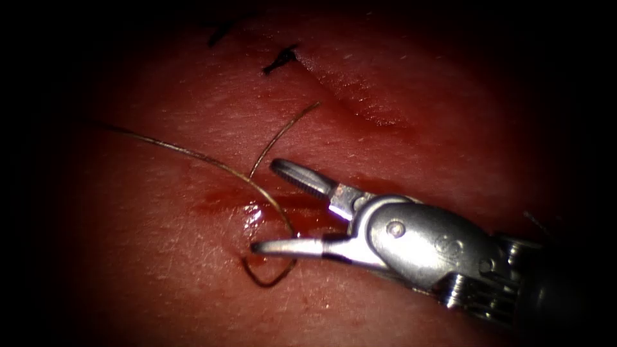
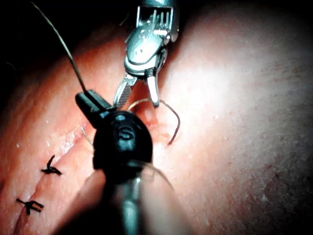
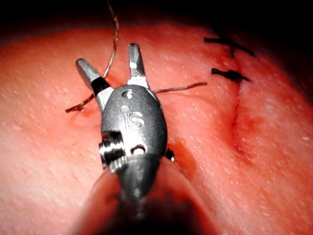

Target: Wound Closure

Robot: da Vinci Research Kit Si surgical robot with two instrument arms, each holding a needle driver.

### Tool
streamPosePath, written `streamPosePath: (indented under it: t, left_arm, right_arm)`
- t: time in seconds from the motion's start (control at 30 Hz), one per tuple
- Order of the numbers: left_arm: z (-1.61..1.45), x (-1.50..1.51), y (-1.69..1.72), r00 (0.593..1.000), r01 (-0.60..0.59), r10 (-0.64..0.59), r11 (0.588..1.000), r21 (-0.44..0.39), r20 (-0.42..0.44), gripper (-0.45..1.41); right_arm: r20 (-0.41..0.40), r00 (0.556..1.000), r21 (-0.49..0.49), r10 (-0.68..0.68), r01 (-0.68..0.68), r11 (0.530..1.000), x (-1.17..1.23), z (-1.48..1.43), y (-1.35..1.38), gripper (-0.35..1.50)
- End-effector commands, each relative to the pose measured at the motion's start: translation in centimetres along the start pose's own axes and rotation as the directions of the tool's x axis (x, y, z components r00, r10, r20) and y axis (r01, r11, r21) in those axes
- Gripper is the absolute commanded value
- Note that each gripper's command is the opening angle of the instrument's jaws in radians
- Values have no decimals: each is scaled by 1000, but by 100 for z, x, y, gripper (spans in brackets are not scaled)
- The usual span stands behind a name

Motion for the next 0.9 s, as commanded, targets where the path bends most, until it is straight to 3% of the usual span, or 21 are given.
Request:
streamPosePath:
  t: [0.03,0.37,0.47,0.53,0.7,0.83,0.9]
  left_arm:
    - [14,11,-2,1000,-12,13,1000,-20,20,-45]
    - [32,40,-3,992,69,-65,997,-33,111,-45]
    - [18,44,-10,991,73,-70,997,-19,117,-45]
    - [11,44,-13,991,72,-69,997,-15,118,-45]
    - [2,35,-24,989,71,-71,997,6,131,-45]
    - [1,25,-32,986,75,-78,997,28,146,-45]
    - [-1,18,-35,985,79,-84,996,39,153,-45]
  right_arm:
    - [-3,1000,1,-2,2,1000,-1,13,2,143]
    - [-129,987,140,98,-80,987,4,9,-3,147]
    - [-173,978,96,116,-100,990,5,1,14,147]
    - [-193,974,73,119,-107,992,2,-5,26,131]
    - [-98,993,-132,69,-81,988,-16,1,39,111]
    - [2,1000,-138,9,-8,990,-36,15,38,79]
    - [-5,1000,-106,-4,4,994,-47,20,37,64]
